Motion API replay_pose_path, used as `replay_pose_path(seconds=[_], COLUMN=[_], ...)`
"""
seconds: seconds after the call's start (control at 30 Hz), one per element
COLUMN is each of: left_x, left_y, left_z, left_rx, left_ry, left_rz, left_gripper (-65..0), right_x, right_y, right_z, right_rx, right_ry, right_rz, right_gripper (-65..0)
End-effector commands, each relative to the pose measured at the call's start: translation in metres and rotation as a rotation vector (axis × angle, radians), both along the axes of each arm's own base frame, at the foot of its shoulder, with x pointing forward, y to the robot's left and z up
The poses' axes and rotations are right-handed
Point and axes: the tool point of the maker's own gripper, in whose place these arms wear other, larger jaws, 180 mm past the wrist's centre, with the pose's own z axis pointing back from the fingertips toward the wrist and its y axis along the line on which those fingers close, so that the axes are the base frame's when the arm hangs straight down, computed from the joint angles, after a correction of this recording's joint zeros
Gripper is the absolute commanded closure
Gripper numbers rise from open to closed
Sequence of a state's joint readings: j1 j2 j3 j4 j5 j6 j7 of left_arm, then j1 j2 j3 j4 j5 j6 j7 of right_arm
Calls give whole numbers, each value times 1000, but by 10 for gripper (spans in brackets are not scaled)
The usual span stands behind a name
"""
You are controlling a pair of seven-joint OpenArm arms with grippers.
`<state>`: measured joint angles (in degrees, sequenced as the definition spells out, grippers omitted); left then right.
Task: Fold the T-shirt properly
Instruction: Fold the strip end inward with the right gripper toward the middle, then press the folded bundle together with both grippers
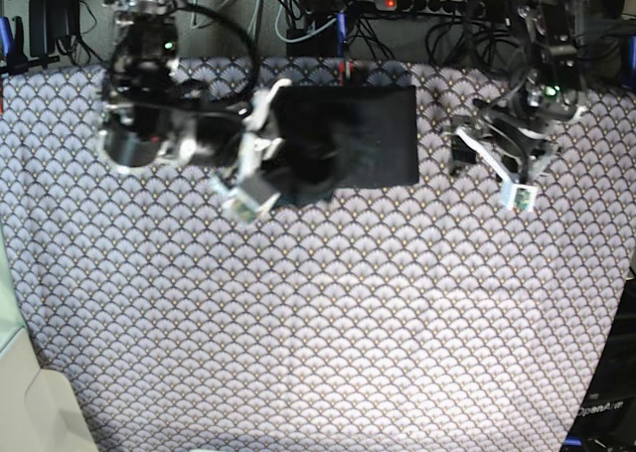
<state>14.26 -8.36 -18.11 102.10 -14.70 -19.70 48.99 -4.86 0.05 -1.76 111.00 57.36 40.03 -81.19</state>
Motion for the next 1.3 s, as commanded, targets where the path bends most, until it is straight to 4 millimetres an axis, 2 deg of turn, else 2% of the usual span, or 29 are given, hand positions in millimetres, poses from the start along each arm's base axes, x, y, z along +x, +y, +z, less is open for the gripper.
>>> replay_pose_path(seconds=[0.0, 0.13, 0.27, 0.57, 0.8, 0.93, 1.17, 1.27], left_x=[8, 8, 8, 8, 2, 2, 1, 0], left_y=[-3, -4, -4, -1, -1, -1, -1, -1], left_z=[13, 13, 13, 13, 9, 9, 8, 8], left_rx=[-7, -7, -7, 1, 3, 3, 3, 1], left_ry=[-53, -52, -52, -52, -37, -35, -34, -32], left_rz=[-12, -15, -16, -18, -18, -18, -19, -18], left_gripper=[-448, -448, -448, -448, -448, -448, -448, -448], right_x=[-2, -14, -15, -1, 12, 11, -10, -7], right_y=[8, 26, 32, 32, 34, 46, 78, 79], right_z=[13, 15, 19, 29, 16, 18, 28, 19], right_rx=[61, 87, 96, 94, 100, 128, 187, 176], right_ry=[-22, -15, -27, -77, -28, -22, -32, -4], right_rz=[15, 76, 99, 97, 90, 114, 214, 221], right_gripper=[0, 0, 0, 0, 0, 0, 0, 0])
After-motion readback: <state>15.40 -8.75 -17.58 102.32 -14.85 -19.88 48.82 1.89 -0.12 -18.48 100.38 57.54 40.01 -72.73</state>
